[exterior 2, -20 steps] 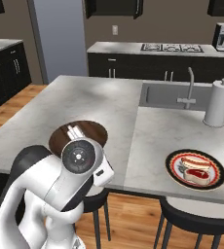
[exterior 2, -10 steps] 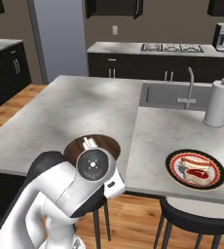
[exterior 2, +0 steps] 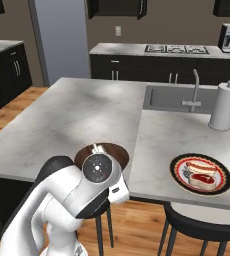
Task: Take the smaller bowl and place it next to the appetizer plate on the dining counter , and place the larger bowl next to the plate with cooked food.
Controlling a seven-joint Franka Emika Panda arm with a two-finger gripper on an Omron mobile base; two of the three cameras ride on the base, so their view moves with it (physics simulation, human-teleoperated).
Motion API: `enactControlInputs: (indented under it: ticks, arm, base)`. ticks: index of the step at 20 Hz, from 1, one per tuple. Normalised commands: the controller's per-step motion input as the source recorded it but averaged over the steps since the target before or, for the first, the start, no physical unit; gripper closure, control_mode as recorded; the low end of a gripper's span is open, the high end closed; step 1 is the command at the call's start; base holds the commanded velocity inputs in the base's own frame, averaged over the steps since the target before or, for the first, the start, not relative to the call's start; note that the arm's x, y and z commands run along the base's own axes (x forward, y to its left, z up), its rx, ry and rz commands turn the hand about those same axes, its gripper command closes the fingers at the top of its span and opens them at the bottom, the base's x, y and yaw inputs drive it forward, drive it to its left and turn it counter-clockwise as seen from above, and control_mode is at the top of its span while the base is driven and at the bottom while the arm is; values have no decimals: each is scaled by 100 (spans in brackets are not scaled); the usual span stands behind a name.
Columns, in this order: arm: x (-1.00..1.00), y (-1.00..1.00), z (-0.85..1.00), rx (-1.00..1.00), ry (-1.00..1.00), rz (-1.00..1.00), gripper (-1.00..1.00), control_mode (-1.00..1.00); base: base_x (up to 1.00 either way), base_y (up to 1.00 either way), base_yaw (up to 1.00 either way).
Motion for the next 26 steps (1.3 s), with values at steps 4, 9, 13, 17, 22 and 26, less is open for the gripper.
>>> enactControlInputs:
  ticks: [4, 9, 13, 17, 22, 26]
  arm:
    - [37, 0, -27, 0, 2, -7, 100, -100]
    - [38, 0, -27, 0, 2, -6, 100, -100]
    - [35, 0, -30, 0, 2, -3, 100, -100]
    - [39, 0, -31, 0, 0, 0, 100, -100]
    - [39, 0, -32, 0, 0, 0, 100, -100]
    - [39, 0, -29, 0, 0, 0, 100, -100]
  base:
    - [0, 0, 0]
    - [0, 0, 0]
    - [0, 0, 0]
    - [0, 0, 0]
    - [0, 0, 0]
    - [0, 0, 0]
